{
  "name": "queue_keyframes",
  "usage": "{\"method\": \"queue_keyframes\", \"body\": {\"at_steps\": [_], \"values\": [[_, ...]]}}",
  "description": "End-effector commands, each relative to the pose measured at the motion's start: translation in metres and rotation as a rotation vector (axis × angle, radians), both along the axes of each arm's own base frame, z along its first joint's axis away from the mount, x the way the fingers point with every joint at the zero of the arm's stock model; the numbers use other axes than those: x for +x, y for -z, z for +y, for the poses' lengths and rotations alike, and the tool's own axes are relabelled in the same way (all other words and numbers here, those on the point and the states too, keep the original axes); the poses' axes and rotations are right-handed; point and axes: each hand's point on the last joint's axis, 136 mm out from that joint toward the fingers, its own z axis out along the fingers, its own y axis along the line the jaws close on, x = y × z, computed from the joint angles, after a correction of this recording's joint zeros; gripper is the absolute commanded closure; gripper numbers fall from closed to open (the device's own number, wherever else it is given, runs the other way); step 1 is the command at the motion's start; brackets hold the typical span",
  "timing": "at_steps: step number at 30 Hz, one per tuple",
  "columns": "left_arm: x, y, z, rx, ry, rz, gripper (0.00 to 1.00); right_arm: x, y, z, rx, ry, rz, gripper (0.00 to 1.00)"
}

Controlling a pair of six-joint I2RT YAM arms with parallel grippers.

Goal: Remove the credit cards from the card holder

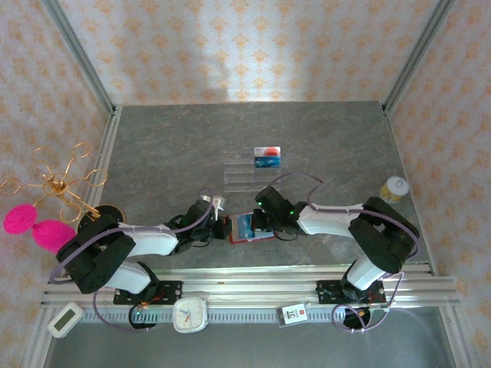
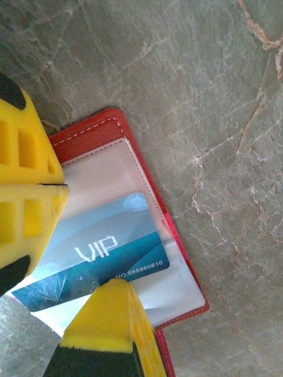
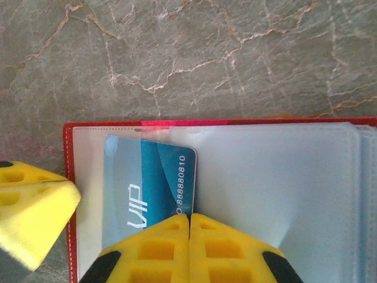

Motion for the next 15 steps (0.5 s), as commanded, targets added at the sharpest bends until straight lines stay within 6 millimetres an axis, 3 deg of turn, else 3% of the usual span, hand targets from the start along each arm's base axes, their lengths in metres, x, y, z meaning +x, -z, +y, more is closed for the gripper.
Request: {"method": "queue_keyframes", "body": {"at_steps": [1,3,5,14,15], "values": [[0.005,-0.022,-0.008,-0.024,0.029,-0.052,1.00,-0.003,0.004,-0.011,-0.041,0.017,0.000,1.00],[0.003,-0.035,-0.022,-0.052,0.062,-0.084,1.00,-0.003,0.003,-0.010,-0.033,0.012,-0.001,1.00],[0.001,-0.034,-0.030,-0.039,0.080,-0.081,1.00,-0.003,0.002,-0.009,-0.027,0.010,-0.004,1.00],[-0.004,0.011,-0.021,0.059,0.066,0.016,1.00,-0.007,0.003,-0.008,-0.003,0.006,0.009,1.00],[-0.005,0.015,-0.020,0.074,0.065,0.026,1.00,-0.007,0.004,-0.008,0.005,0.004,0.018,0.96]]}}
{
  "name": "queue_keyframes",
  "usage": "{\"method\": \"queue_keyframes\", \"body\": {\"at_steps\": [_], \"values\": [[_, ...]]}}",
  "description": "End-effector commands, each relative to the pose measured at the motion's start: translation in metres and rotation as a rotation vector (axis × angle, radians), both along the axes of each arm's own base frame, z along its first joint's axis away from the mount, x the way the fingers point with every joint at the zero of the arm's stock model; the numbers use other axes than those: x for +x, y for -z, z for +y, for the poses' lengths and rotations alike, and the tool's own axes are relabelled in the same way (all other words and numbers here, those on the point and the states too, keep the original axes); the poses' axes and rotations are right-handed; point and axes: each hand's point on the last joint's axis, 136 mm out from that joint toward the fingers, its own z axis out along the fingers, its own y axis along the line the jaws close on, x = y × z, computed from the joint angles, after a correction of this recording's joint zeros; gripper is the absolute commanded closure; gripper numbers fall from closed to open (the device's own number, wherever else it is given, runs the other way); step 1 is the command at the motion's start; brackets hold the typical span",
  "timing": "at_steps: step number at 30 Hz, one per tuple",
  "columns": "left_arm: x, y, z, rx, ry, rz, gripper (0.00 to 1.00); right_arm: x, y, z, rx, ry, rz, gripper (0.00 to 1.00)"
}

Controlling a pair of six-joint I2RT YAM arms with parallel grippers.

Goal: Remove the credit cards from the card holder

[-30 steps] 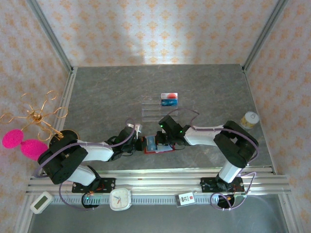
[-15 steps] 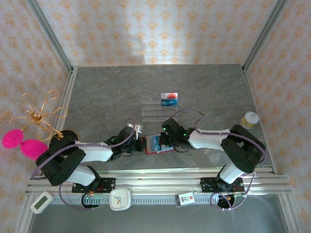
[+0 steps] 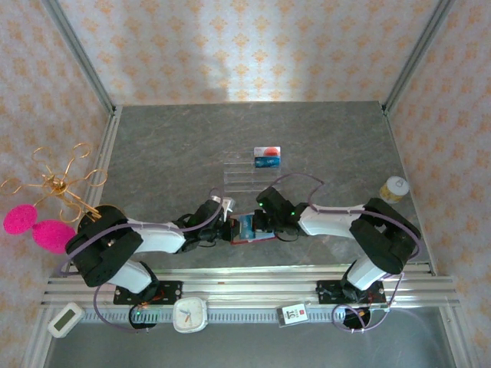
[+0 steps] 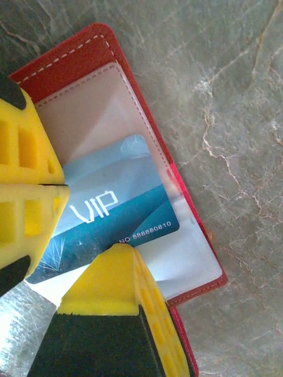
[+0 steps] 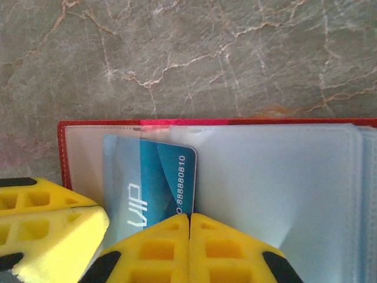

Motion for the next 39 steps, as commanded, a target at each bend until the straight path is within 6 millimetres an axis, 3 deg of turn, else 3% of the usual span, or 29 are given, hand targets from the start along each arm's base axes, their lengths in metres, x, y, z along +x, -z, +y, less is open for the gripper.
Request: {"method": "queue_keyframes", "body": {"at_steps": [1,4,8,14,17,21,27,30,32,34,36,39], "values": [[-0.002,0.017,0.010,0.071,-0.015,0.028,1.00,-0.006,0.004,-0.005,0.015,0.003,0.029,0.93],[-0.006,0.023,0.013,0.078,-0.012,0.052,1.00,-0.007,0.004,-0.004,0.046,-0.004,0.049,0.82],[-0.014,0.031,0.012,0.058,0.000,0.088,1.00,-0.009,0.007,0.003,0.073,-0.032,0.077,0.78],[-0.022,0.036,0.006,0.039,0.023,0.108,1.00,-0.013,0.012,0.009,0.103,-0.048,0.109,0.79],[-0.022,0.036,0.008,0.040,0.018,0.103,1.00,-0.011,0.012,0.003,0.086,-0.031,0.098,0.85],[-0.020,0.034,0.011,0.046,0.006,0.099,1.00,-0.004,0.011,-0.016,0.030,0.031,0.065,1.00],[-0.017,0.032,0.013,0.033,-0.002,0.097,1.00,-0.003,0.007,-0.059,-0.084,0.124,0.018,1.00],[-0.014,0.027,0.009,0.018,-0.002,0.086,1.00,-0.004,-0.004,-0.071,-0.096,0.151,-0.017,1.00],[-0.007,0.015,0.003,-0.002,0.000,0.059,1.00,0.000,-0.017,-0.074,-0.089,0.162,-0.055,1.00],[0.005,-0.012,-0.004,-0.054,-0.008,-0.004,1.00,0.006,-0.041,-0.071,-0.045,0.161,-0.119,1.00],[0.017,-0.052,-0.012,-0.138,-0.013,-0.101,0.97,0.014,-0.072,-0.065,0.025,0.161,-0.201,1.00],[0.027,-0.124,-0.021,-0.324,0.010,-0.279,0.80,0.023,-0.121,-0.060,0.149,0.179,-0.328,1.00]]}}
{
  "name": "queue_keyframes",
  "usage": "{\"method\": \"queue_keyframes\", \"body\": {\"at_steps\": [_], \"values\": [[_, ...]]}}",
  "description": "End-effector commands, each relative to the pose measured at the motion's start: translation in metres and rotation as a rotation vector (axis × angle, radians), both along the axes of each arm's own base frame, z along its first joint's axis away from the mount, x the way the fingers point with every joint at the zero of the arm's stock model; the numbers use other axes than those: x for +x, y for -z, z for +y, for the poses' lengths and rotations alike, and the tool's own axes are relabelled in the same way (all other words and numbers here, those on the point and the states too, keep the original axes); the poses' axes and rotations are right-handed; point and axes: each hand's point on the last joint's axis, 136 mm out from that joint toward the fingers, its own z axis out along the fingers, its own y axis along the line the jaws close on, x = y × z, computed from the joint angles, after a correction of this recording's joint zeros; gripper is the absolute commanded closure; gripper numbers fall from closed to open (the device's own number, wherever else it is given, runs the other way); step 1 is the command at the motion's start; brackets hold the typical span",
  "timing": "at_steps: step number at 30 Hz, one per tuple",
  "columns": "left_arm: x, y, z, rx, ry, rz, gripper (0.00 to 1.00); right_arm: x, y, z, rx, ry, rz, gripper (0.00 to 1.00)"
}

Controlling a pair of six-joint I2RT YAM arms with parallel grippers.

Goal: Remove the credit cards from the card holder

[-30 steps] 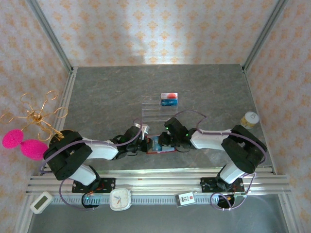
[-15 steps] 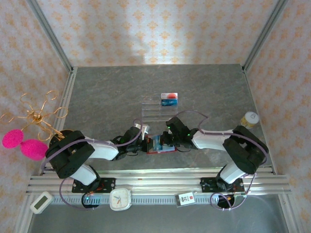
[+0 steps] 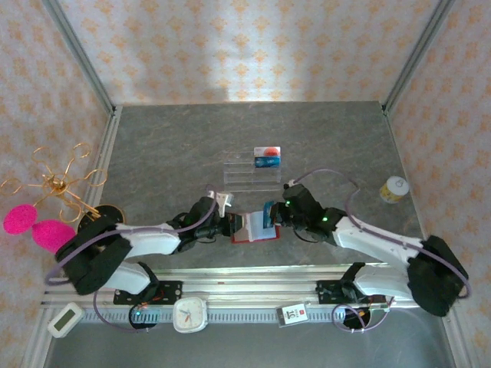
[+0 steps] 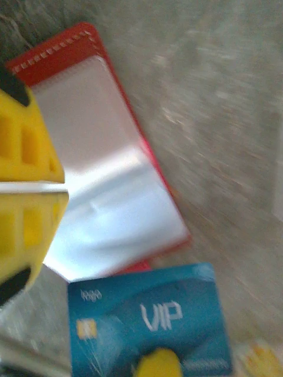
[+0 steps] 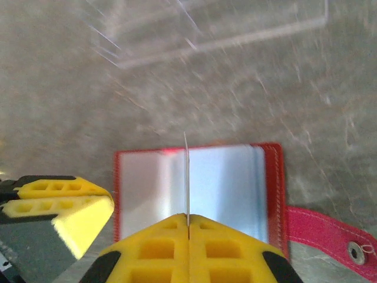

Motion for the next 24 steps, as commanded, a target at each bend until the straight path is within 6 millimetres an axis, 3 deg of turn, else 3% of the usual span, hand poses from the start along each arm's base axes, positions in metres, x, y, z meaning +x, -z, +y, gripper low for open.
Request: {"method": "queue_keyframes", "body": {"at_steps": [1,5,10,15,24], "values": [[0.018,-0.096,-0.013,-0.225,0.017,-0.238,0.75,0.016,-0.054,-0.003,0.089,0.047,-0.174,1.00],[0.018,-0.154,-0.011,-0.396,0.032,-0.364,0.64,0.022,-0.103,0.000,0.260,0.083,-0.305,1.00],[0.014,-0.192,-0.004,-0.599,0.030,-0.420,0.62,0.023,-0.155,0.010,0.467,0.077,-0.415,1.00],[0.010,-0.206,0.006,-0.746,0.011,-0.426,0.60,0.026,-0.173,0.017,0.523,0.059,-0.443,1.00],[0.014,-0.201,0.005,-0.772,-0.002,-0.398,0.62,0.028,-0.184,0.024,0.590,0.049,-0.465,1.00]]}}
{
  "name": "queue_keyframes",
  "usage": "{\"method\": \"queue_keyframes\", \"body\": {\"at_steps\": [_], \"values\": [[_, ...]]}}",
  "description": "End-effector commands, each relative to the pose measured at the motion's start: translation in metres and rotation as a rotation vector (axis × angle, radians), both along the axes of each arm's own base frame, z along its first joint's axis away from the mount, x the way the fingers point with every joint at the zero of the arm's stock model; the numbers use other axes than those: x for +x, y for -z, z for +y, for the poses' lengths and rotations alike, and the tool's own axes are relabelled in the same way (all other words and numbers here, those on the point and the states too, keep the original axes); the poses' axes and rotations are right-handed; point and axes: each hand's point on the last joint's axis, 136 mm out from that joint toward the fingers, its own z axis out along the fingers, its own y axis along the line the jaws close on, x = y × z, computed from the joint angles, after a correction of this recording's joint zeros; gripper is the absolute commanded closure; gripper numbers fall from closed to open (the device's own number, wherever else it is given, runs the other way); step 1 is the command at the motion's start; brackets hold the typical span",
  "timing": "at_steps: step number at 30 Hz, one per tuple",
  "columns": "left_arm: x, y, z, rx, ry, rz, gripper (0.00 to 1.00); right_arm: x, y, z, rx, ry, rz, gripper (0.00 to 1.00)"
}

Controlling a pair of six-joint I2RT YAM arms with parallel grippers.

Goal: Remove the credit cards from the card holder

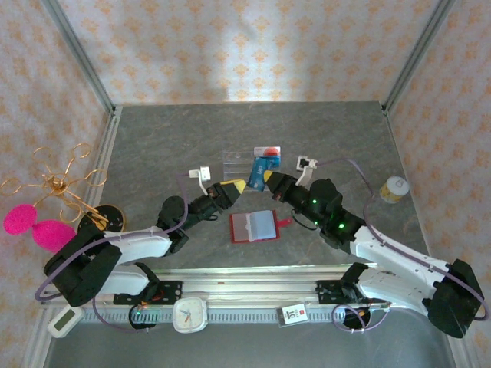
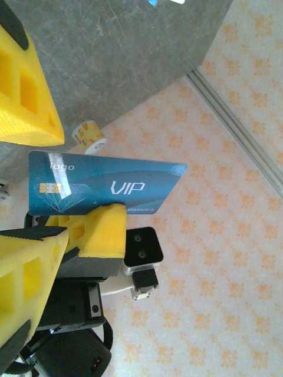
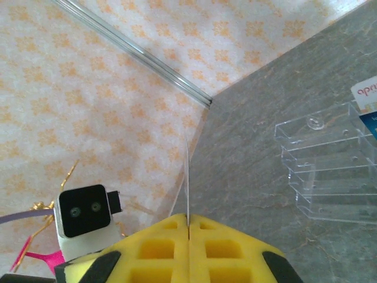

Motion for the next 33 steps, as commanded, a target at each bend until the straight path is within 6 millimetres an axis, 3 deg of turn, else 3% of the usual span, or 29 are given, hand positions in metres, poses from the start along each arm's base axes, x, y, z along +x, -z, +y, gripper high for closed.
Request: {"method": "queue_keyframes", "body": {"at_steps": [1,8,15,19,24,28,33], "values": [[-0.004,-0.020,0.005,-0.062,0.005,-0.055,0.62,0.000,-0.023,0.002,0.073,-0.011,-0.055,1.00],[-0.001,-0.016,0.007,-0.040,-0.021,-0.043,0.62,-0.001,-0.026,0.009,0.092,-0.037,-0.065,1.00],[-0.003,-0.027,0.007,-0.099,-0.001,-0.065,0.66,-0.004,-0.023,0.027,0.116,-0.061,-0.082,1.00],[-0.004,-0.031,0.009,-0.120,-0.005,-0.075,0.76,-0.005,-0.010,0.037,0.052,-0.049,-0.073,1.00],[-0.003,-0.035,0.011,-0.099,-0.018,-0.094,1.00,-0.011,0.014,0.037,-0.014,-0.048,-0.032,1.00],[0.003,-0.028,-0.003,0.054,0.042,-0.103,1.00,-0.012,0.029,0.023,-0.133,-0.040,-0.001,0.96],[0.020,-0.006,-0.023,0.420,0.118,-0.131,1.00,-0.004,0.045,-0.028,-0.212,0.001,0.058,0.94]]}}
